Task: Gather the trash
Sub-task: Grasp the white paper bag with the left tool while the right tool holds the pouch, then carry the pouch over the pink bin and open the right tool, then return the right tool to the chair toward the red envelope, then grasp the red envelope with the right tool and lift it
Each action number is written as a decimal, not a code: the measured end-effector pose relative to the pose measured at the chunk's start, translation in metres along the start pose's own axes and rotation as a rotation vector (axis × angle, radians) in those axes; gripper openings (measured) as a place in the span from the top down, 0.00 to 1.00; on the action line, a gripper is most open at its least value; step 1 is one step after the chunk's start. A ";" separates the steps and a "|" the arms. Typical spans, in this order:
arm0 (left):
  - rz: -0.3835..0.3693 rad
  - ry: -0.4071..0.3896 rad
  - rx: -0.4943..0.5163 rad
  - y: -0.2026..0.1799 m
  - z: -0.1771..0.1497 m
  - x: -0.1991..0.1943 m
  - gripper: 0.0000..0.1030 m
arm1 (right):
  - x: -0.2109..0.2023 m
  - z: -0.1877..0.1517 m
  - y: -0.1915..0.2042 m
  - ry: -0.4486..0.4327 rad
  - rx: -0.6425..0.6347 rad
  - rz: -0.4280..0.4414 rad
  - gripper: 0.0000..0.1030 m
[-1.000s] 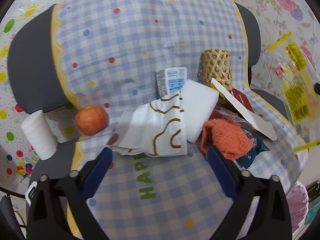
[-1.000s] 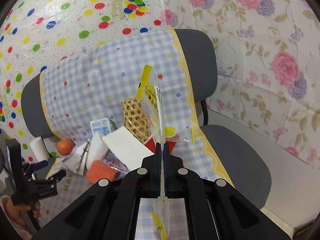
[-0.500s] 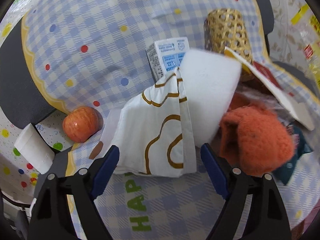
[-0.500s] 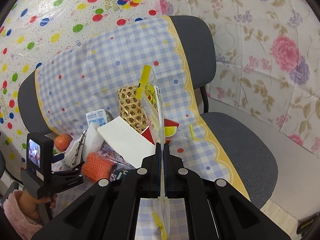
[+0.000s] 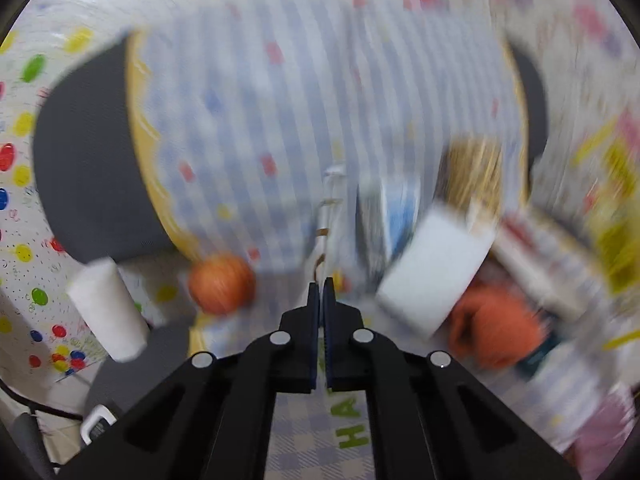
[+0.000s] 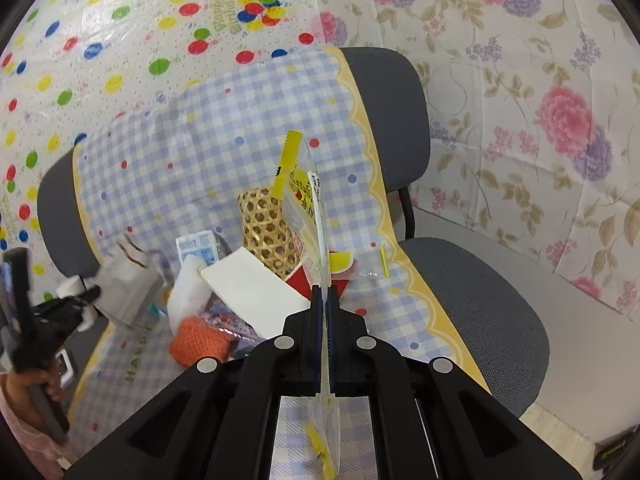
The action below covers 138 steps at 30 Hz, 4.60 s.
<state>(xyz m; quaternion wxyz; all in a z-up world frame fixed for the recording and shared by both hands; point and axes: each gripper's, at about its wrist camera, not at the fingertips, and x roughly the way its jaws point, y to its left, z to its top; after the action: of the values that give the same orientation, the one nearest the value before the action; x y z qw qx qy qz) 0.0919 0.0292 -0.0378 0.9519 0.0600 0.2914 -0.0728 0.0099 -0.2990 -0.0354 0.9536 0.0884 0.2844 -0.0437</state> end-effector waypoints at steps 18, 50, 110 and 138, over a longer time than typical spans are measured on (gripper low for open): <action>-0.379 -0.201 0.087 -0.102 0.007 -0.120 1.00 | -0.080 -0.011 -0.017 -0.068 -0.004 -0.074 0.97; -0.964 -0.026 0.421 -0.351 -0.138 -0.152 1.00 | -0.228 -0.180 -0.168 0.027 0.303 -0.566 0.97; -0.084 0.010 -0.003 -0.042 -0.051 -0.021 0.36 | 0.034 -0.059 0.024 0.194 -0.204 -0.045 0.54; -0.139 0.069 0.061 -0.069 -0.046 0.019 0.36 | 0.124 -0.055 0.057 0.213 -0.475 -0.109 0.91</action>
<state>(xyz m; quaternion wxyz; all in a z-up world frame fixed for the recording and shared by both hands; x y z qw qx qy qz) 0.0704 -0.0331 -0.0915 0.9317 0.0712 0.3250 -0.1454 0.0911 -0.2363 -0.1406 0.9086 -0.1493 0.3897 -0.0172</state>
